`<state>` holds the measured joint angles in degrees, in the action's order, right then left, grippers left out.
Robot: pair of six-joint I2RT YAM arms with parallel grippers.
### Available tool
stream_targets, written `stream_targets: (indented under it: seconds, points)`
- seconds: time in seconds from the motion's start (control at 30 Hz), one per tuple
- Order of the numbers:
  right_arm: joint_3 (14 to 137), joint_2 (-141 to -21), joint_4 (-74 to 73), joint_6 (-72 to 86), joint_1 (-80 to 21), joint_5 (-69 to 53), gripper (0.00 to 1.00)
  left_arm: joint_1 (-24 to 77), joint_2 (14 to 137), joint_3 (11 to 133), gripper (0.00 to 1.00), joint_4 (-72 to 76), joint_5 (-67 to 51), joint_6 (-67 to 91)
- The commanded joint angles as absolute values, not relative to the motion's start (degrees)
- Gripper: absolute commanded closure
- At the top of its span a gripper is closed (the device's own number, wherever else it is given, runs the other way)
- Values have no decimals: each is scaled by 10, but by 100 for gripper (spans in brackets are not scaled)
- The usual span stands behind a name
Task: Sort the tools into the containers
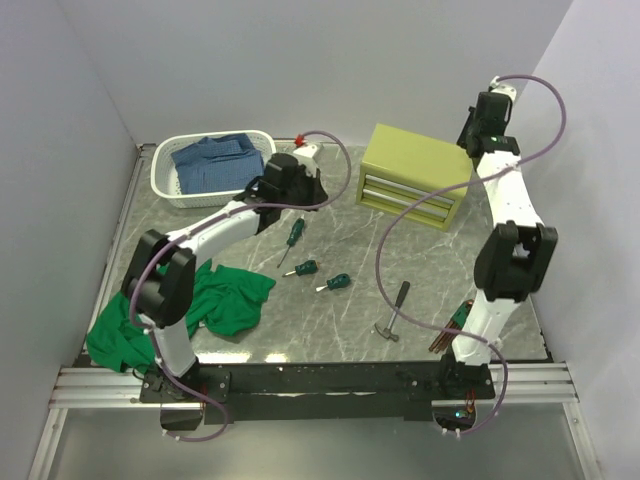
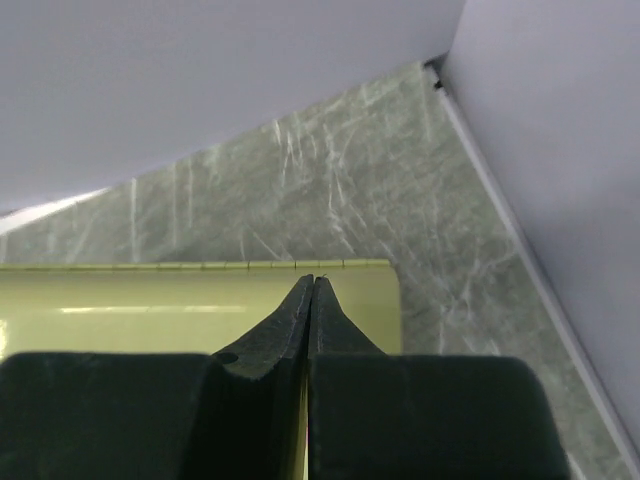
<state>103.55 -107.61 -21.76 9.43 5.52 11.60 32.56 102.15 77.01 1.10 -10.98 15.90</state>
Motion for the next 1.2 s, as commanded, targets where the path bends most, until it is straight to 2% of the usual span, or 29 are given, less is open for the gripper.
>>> stream_targets:
  seconds: [0.0,0.17,0.3,0.37,0.47,0.57,0.73,0.87,1.17]
  points:
    - [1120,-1152,-197,98,74,76,99,345,1059,817,99,47,-124,170]
    - [1234,-1252,-198,57,95,3,90,357,1099,840,99,49,-123,163]
    - [1288,-1295,-266,-44,101,-136,91,364,1114,853,99,54,-122,164]
    - [1256,-1285,-308,-84,105,-230,94,367,1121,855,99,58,-120,163]
    - [1207,-1264,-354,-97,105,-292,100,371,1127,861,99,56,-117,162]
    - [1138,-1231,-367,-94,106,-328,100,371,1123,859,99,55,-105,162]
    - [1042,-1181,-394,-86,104,-367,100,372,1100,837,99,54,-89,169]
    - [992,-1154,-394,-80,100,-375,100,372,1072,803,99,54,-42,235]
    - [1068,-1152,-266,-1,139,-344,100,372,1039,759,99,56,-68,274]
